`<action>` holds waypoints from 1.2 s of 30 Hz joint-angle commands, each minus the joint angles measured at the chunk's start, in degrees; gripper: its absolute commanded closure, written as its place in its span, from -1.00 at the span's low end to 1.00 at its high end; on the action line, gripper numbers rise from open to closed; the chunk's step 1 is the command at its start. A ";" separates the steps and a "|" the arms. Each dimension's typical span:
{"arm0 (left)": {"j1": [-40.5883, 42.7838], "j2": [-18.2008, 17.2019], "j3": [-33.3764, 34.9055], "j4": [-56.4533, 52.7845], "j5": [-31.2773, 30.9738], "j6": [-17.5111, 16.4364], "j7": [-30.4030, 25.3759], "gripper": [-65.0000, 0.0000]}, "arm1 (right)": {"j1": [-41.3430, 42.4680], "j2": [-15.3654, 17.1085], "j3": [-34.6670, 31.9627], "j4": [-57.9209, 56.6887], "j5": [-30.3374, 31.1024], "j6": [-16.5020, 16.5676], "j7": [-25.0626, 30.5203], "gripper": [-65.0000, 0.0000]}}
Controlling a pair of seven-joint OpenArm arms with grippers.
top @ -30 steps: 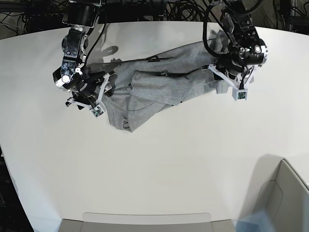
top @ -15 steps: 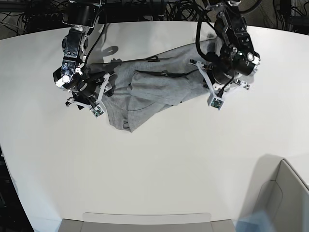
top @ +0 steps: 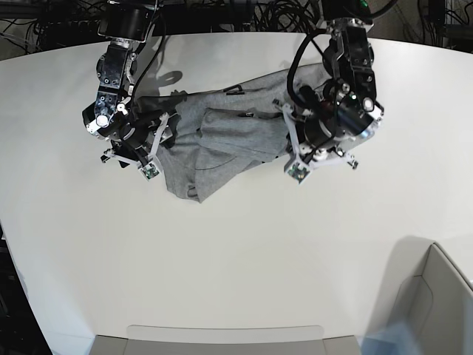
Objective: Fold the T-shirt properly
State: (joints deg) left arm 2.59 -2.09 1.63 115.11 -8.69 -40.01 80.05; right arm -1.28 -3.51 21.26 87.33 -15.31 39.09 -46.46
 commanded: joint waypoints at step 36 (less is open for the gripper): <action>-3.07 6.61 10.37 1.51 0.56 0.01 -0.05 0.68 | -0.44 -0.40 -3.19 -0.69 -4.43 0.91 -4.84 -0.04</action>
State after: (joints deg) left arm 0.34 4.64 12.45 115.70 -8.64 -40.18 80.60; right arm -0.97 -3.84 18.17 87.48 -17.10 39.09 -47.00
